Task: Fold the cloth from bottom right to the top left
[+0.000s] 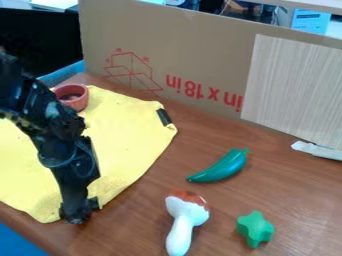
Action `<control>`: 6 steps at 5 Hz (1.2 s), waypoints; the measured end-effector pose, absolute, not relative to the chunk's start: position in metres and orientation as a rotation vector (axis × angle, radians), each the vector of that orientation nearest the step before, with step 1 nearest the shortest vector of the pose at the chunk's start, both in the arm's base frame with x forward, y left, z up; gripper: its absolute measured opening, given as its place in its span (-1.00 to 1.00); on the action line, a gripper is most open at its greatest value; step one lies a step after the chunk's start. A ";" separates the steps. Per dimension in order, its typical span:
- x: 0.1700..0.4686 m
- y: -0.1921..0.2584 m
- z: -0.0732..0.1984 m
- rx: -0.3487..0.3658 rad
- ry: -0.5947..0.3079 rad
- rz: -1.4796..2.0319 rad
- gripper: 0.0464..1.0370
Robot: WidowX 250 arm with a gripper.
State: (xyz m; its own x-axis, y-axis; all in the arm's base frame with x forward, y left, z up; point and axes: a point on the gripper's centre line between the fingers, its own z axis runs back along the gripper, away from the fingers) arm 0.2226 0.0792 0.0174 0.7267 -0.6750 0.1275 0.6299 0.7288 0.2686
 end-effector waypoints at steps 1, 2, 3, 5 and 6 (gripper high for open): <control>0.225 0.081 0.017 0.231 -0.232 -0.714 0.61; 0.227 0.082 0.016 0.233 -0.238 -0.698 0.01; 0.226 0.080 0.015 0.213 -0.237 -0.693 -0.54; 0.229 0.086 0.044 0.154 -0.288 -0.659 -0.96; 0.241 0.097 0.070 0.099 -0.322 -0.591 -0.97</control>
